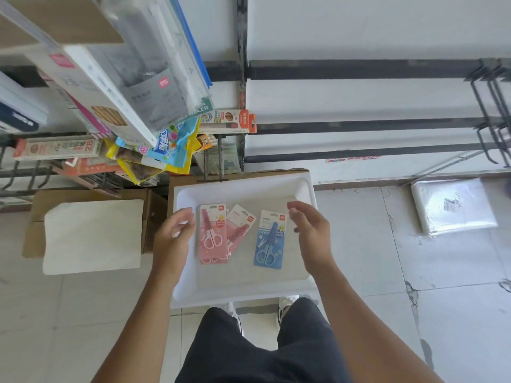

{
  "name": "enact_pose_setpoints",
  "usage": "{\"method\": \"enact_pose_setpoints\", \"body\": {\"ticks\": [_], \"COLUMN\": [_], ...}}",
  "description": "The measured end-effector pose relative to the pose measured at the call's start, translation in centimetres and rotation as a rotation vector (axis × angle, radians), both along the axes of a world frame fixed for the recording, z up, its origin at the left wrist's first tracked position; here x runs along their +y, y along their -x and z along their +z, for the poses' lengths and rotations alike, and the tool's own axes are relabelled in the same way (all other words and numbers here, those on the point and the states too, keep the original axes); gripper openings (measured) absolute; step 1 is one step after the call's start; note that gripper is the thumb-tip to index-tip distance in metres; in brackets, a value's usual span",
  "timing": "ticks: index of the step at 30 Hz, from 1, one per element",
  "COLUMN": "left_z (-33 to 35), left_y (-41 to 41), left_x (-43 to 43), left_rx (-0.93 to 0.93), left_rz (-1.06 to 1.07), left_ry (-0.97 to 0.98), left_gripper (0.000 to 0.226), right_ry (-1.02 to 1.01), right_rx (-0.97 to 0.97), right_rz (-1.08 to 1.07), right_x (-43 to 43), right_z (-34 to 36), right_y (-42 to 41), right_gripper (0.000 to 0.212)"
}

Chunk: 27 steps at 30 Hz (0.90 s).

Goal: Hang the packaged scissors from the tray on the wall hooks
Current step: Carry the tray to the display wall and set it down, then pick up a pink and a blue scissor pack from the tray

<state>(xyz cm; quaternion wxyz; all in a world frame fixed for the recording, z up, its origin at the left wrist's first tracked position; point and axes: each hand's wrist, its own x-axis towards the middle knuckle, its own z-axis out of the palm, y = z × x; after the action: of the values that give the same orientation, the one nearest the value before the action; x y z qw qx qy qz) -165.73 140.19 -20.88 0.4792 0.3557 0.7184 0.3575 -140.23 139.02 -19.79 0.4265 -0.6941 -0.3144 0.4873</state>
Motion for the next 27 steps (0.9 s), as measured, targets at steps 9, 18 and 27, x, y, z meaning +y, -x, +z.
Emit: {"method": "enact_pose_setpoints", "body": {"ticks": [9,18,27], "left_z": [-6.6,-11.9,-13.9], "left_y": [-2.9,-4.7,-5.8], "left_x": [0.9,1.8,2.5], "left_rx": [0.421,0.786,0.744], "left_rz": [-0.203,-0.617,-0.513], "left_ry": [0.214,0.352,0.459], "left_gripper": [0.025,0.111,0.112], "right_ry": [0.076,0.215,0.354], "right_rx": [0.102,0.075,-0.026], "right_rz": [0.029,0.024,-0.054], "right_x": [0.2,1.4,1.6], "right_z": [-4.1,-7.8,-10.1], "right_y": [3.6,5.1,4.0], "right_gripper": [0.022,0.014,0.015]}}
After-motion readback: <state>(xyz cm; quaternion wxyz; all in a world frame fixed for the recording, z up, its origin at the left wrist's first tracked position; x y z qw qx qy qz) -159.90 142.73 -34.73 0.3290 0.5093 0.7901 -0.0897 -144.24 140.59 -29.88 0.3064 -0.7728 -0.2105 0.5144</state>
